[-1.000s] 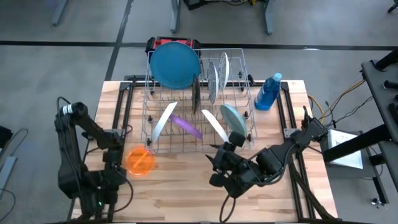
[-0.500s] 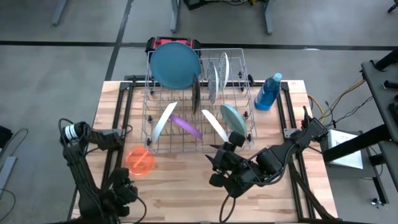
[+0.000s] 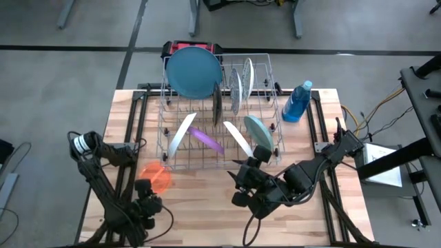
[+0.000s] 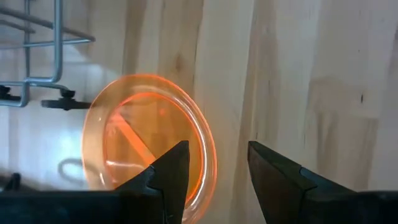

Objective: Sort dishes
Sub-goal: Put the orange plate in the dish rack

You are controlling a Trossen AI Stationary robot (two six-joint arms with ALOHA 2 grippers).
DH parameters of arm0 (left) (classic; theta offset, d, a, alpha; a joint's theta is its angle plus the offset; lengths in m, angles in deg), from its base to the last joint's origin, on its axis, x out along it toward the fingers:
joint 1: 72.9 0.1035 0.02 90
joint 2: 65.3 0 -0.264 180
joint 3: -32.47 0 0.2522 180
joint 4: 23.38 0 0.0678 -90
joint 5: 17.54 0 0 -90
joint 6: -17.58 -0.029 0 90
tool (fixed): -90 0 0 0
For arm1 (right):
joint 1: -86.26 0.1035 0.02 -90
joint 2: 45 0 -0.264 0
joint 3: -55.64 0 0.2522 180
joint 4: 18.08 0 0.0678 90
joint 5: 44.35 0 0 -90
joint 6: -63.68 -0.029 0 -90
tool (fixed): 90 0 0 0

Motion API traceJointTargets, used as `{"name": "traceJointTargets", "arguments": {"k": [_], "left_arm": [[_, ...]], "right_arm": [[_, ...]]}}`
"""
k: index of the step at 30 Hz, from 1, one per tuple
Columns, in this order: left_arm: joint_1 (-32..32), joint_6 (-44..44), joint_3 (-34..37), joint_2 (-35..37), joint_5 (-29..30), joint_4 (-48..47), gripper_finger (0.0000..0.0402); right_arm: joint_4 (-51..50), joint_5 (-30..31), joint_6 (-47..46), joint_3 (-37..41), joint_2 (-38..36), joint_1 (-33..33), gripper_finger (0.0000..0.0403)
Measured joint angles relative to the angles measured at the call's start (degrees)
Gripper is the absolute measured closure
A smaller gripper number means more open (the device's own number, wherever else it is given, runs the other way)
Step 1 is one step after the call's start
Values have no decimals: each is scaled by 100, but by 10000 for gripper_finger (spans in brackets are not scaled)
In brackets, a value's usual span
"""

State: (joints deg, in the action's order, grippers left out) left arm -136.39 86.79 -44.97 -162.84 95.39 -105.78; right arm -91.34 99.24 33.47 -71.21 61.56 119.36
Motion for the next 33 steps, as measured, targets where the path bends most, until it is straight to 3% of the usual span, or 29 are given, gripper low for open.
{"name": "traceJointTargets", "arguments": {"k": [27, 33], "left_arm": [[-11, 375, 1567, 96, -148, 1742, 250], [-11, 250, 1576, 94, -172, 1729, 282]], "right_arm": [[13, -2, -212, 307, 4, 0, 234], [13, -2, -214, 314, 4, 0, 239]]}}
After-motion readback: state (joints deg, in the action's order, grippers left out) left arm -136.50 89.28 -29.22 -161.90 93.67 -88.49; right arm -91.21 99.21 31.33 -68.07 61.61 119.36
